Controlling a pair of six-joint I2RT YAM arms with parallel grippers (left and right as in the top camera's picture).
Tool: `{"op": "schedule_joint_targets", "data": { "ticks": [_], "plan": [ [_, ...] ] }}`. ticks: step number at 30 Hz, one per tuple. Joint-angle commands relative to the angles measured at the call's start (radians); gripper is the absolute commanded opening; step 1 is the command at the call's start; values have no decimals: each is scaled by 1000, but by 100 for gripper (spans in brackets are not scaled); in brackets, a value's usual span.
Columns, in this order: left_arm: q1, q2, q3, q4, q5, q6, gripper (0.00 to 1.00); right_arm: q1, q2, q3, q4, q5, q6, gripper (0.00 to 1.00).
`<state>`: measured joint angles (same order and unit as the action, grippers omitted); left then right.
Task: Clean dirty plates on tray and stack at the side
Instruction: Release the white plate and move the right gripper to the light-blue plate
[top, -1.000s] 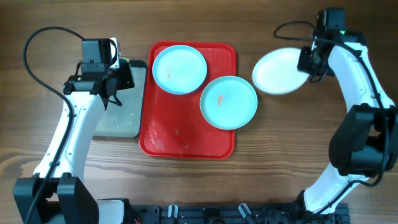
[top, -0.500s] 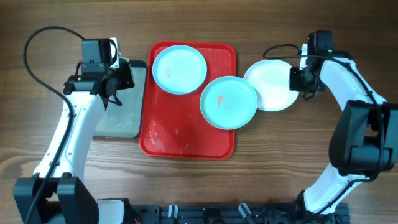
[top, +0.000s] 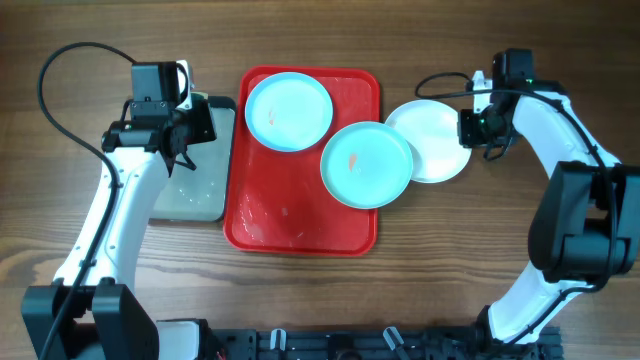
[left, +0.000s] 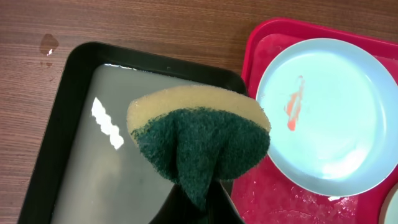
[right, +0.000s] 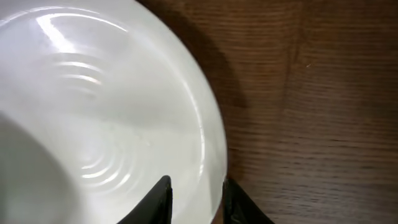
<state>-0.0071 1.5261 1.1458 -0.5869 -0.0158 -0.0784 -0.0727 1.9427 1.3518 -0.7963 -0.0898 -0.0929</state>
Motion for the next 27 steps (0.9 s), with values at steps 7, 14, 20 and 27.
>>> {"op": "schedule_joint_targets", "data": {
  "ticks": [7,14,20,27],
  "plan": [
    [3,6,12,-8,16,23,4,8,-77,168,-267,-306,40,37],
    [3,6,12,-11,16,23,4,43,-76,47,-251,-303,82,36],
    [3,6,12,-11,16,23,4,112,-76,-29,-163,-296,85,37],
    [3,6,12,-12,16,23,4,204,-76,-36,-142,-168,152,36]
  ]
}}
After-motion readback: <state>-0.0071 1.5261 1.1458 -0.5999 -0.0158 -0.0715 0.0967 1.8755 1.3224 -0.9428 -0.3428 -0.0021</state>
